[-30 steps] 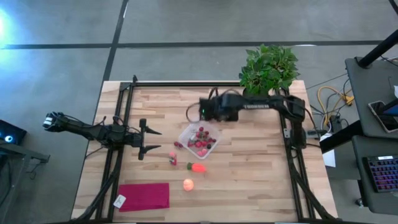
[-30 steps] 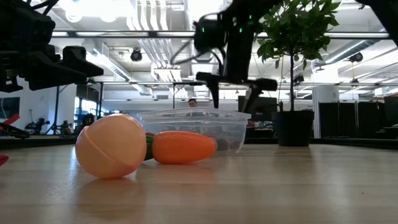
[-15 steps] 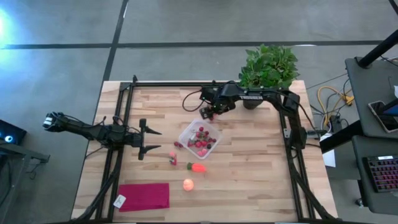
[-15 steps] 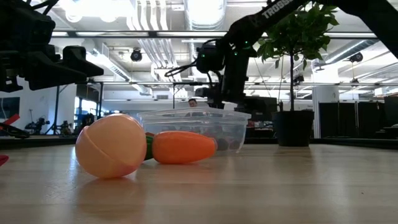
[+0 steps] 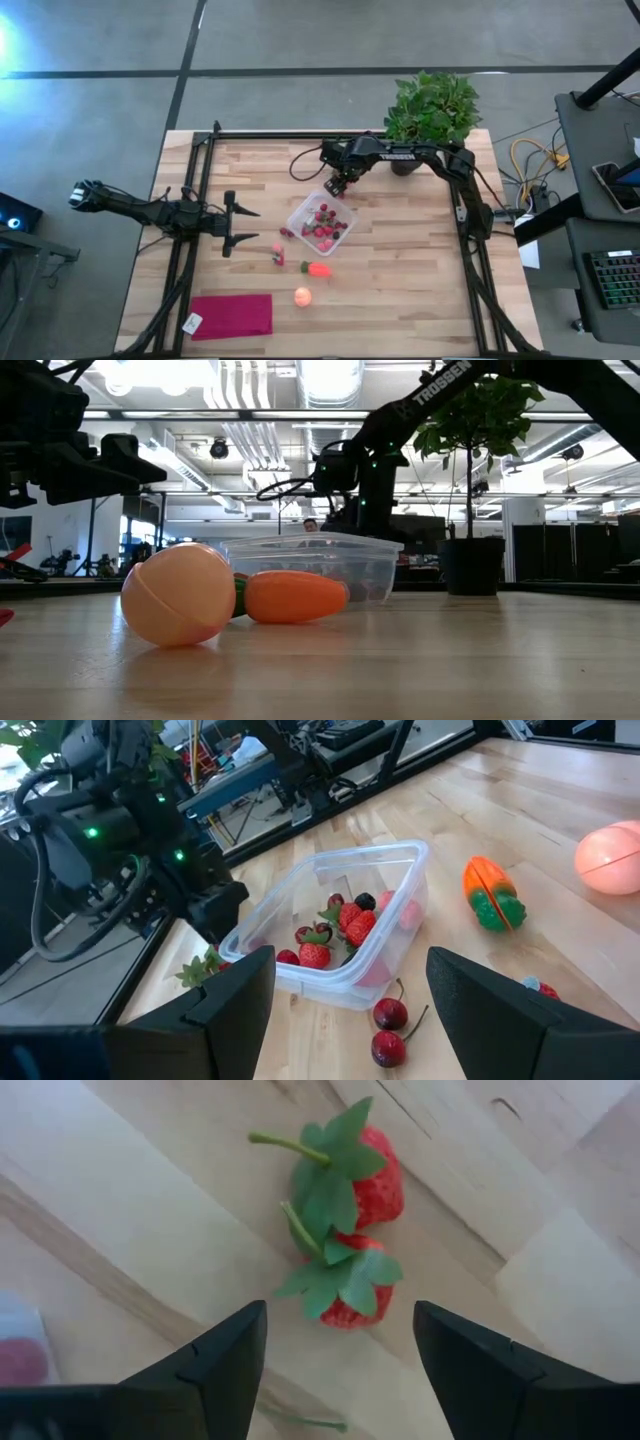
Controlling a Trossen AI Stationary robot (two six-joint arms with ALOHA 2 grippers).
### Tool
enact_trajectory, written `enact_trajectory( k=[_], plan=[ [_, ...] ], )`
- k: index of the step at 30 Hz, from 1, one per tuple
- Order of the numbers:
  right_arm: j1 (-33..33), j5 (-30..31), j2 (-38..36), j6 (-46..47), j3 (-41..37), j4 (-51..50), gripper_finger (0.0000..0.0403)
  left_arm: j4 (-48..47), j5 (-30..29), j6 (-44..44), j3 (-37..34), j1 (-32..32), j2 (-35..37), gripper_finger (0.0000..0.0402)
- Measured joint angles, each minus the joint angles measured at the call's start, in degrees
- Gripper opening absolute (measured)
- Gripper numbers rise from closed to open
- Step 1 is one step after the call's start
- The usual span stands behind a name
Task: Pick and placing Produce into tupperware
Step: Put the red strawberry into the transparent container
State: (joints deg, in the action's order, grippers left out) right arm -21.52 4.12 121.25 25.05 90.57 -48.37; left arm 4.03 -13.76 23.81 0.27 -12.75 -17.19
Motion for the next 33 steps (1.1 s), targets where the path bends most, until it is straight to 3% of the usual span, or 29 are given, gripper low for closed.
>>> enact_trajectory(
  k=[9, 22, 28, 33],
  plan=[
    [-0.3, 0.5, 0.6, -4.4, 0.1, 3.8, 0.0224, 0.0, 0.0, 0.0, 0.0, 0.0, 0.1, 0.0247],
    [-0.5, 0.4, 1.6, -4.7, 0.1, 3.7, 0.0125, 0.0, 0.0, 0.0, 0.0, 0.0, 0.1, 0.0247],
    [0.1, 0.4, -0.5, -1.4, 0.2, 3.2, 0.0137, 0.0, 0.0, 0.0, 0.0, 0.0, 0.0, 0.0247],
    [3.1, -0.6, -3.3, 2.0, 4.9, -3.1, 0.0137, 0.0, 0.0, 0.0, 0.0, 0.0, 0.1, 0.0247]
  ],
)
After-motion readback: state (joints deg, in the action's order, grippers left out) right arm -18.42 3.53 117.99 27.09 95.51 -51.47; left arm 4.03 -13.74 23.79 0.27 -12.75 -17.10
